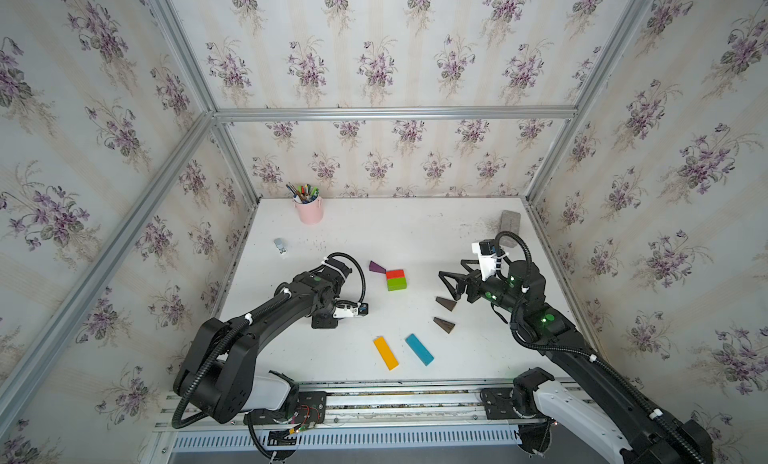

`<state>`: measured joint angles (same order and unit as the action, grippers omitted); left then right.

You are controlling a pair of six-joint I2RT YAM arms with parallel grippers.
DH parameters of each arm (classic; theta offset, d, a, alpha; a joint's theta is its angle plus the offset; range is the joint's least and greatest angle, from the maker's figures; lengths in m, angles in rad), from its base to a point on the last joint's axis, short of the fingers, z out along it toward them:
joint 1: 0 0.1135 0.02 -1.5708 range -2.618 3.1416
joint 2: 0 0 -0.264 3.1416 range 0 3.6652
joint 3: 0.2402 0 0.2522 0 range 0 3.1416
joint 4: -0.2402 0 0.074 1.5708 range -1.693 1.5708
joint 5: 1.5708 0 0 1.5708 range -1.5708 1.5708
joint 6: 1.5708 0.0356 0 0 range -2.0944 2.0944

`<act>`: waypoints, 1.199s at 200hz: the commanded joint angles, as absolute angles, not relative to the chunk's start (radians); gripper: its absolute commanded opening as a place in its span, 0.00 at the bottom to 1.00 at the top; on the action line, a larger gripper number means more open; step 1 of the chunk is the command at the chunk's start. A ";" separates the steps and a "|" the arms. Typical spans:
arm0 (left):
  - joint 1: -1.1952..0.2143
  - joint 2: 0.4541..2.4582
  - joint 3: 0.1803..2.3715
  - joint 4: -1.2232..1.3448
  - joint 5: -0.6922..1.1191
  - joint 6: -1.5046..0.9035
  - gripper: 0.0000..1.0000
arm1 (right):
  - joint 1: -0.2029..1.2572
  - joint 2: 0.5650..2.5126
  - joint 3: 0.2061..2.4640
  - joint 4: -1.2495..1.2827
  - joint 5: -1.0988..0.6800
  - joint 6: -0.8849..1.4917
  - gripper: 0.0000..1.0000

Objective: Assemble a small pinwheel with building blocks
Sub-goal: Assemble the building block at the center of the board.

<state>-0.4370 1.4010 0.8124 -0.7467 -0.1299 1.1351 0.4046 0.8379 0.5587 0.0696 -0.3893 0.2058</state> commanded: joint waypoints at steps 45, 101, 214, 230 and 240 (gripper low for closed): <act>-0.432 1.481 0.836 -0.723 -0.141 1.166 0.41 | 0.404 0.833 0.560 0.084 -0.386 0.196 1.00; -0.433 1.504 0.839 -0.721 -0.131 1.170 0.40 | 0.404 0.838 0.560 0.084 -0.385 0.195 1.00; -0.432 1.541 0.845 -0.723 -0.114 1.161 0.32 | 0.404 0.830 0.556 0.084 -0.383 0.195 1.00; -0.433 1.540 0.846 -0.724 -0.116 1.159 0.29 | 0.404 0.829 0.555 0.085 -0.382 0.195 1.00; -0.434 1.541 0.849 -0.727 -0.111 1.155 0.26 | 0.403 0.828 0.554 0.085 -0.382 0.195 1.00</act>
<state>-0.4328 1.5391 0.8433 -0.7151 -0.1291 1.1484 0.4038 0.8326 0.5568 0.0696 -0.3851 0.2050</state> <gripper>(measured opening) 0.291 0.998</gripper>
